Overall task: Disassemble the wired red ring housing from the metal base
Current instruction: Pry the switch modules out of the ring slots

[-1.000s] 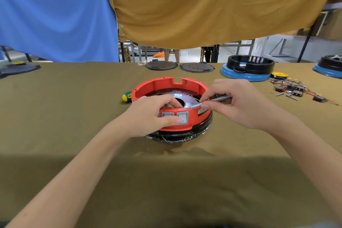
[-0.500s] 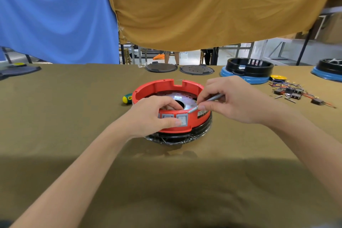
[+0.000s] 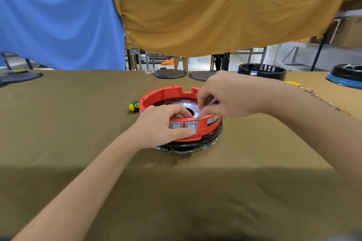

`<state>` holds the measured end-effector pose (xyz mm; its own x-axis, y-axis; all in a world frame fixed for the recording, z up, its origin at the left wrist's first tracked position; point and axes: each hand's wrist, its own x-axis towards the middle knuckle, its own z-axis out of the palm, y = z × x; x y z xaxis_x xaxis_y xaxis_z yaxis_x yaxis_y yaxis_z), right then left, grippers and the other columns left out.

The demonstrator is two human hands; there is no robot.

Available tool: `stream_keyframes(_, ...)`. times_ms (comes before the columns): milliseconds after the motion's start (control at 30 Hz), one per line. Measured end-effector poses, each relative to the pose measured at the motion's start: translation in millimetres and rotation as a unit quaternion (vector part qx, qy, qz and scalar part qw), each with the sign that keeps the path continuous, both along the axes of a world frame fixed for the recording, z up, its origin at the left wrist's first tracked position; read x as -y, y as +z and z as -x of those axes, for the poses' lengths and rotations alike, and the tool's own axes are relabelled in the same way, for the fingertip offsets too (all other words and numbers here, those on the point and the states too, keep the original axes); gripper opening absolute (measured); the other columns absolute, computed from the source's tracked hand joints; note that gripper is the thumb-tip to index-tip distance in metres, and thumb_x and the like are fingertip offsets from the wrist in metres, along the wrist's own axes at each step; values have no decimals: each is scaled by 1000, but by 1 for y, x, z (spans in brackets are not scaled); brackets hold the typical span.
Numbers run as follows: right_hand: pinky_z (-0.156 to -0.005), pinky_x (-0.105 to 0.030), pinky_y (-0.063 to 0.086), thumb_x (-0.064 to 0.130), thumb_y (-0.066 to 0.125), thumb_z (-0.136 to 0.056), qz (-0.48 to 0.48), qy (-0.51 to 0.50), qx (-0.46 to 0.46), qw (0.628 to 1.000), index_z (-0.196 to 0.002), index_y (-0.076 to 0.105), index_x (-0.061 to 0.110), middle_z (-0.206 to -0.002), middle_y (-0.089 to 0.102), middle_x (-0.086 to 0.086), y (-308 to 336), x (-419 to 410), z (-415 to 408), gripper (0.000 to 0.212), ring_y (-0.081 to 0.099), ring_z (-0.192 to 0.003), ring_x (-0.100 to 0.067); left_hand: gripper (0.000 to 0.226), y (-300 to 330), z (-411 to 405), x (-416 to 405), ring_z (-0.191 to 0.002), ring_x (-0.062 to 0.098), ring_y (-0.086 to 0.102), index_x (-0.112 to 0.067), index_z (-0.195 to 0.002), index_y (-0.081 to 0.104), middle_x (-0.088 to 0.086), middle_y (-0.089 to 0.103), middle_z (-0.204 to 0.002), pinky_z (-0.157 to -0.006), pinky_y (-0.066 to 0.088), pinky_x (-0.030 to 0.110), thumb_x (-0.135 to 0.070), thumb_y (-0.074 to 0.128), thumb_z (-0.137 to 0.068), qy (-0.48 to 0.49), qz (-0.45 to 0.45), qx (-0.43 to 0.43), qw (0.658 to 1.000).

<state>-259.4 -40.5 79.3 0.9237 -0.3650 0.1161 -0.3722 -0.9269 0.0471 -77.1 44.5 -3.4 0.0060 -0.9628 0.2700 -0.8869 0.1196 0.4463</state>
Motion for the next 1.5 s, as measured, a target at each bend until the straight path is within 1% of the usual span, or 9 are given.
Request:
stream_keyframes(133, -60, -20, 47, 28, 68, -91, 50, -3, -50, 997, -87, 74, 21, -76, 70, 8, 8, -9, -15, 10, 63, -67, -7, 32, 0, 1, -1, -97, 2, 62, -39, -112, 61, -19, 67, -104, -90, 51, 35, -48, 71, -83, 8, 8, 14, 1000)
stream_keyframes(300, -55, -9, 45, 34, 72, -88, -12, -19, -93, 995, -80, 74, 26, -72, 69, 15, 23, 4, -29, 11, 63, -65, 3, 32, 1, 3, -1, -99, 2, 62, -40, -112, 59, -19, 67, -105, -91, 50, 36, -49, 70, -83, 9, 2, 22, 1000)
stream_keyframes(433, -69, -22, 54, 38, 74, -86, -88, -39, -129, 987, -83, 76, 27, -78, 74, 9, 31, 20, -38, 12, 67, -71, -3, 33, 0, 3, -1, -100, 1, 62, -39, -113, 60, -19, 67, -106, -92, 50, 36, -49, 70, -83, 6, 3, 18, 1000)
stream_keyframes(567, -54, -12, 47, 36, 79, -82, -172, -71, -143, 972, -73, 76, 28, -66, 70, 11, 33, 36, -45, 12, 62, -59, 2, 32, 0, 2, -1, -100, 1, 62, -43, -110, 58, -20, 67, -105, -92, 50, 35, -51, 71, -82, 4, 3, 13, 1000)
stream_keyframes(767, -62, -17, 48, 26, 77, -84, -294, -106, -134, 941, -87, 77, 16, -73, 63, 1, 27, 52, -40, 10, 54, -70, -10, 37, -1, 0, 0, -97, -1, 60, -45, -109, 55, -21, 66, -104, -91, 48, 32, -54, 73, -78, -1, 13, 26, 1000)
stream_keyframes(933, -58, -12, 46, 35, 75, -86, -116, -39, -67, 990, -84, 76, 26, -71, 70, 15, 23, 24, -21, 10, 63, -64, 1, 38, -5, -1, 2, -96, -2, 58, -40, -113, 59, -23, 64, -103, -90, 46, 31, -55, 71, -80, -3, 33, 46, 998)
stream_keyframes(1100, -57, -14, 41, 27, 65, -92, 70, 5, -73, 995, -87, 75, 18, -78, 71, 4, 8, -14, -16, 14, 63, -71, -13, 35, -8, -2, 3, -85, -4, 56, -42, -109, 59, -24, 61, -93, -78, 41, 24, -55, 71, -80, 4, 51, 57, 997)
stream_keyframes(1233, -57, -13, 43, 29, 68, -91, 75, -6, -90, 993, -85, 73, 18, -78, 70, 5, 14, -16, -21, 14, 62, -68, -10, 33, -7, 0, 2, -80, -12, 53, -43, -106, 57, -26, 60, -91, -75, 39, 23, -54, 72, -79, 2, 47, 57, 997)
stream_keyframes(1500, -60, -19, 51, 36, 77, -83, -90, -57, -147, 983, -73, 74, 29, -68, 72, 11, 36, 19, -47, 13, 64, -63, -3, 39, -7, 2, 2, -85, -3, 56, -37, -109, 61, -26, 59, -90, -85, 44, 29, -52, 75, -76, 13, 56, 39, 998)
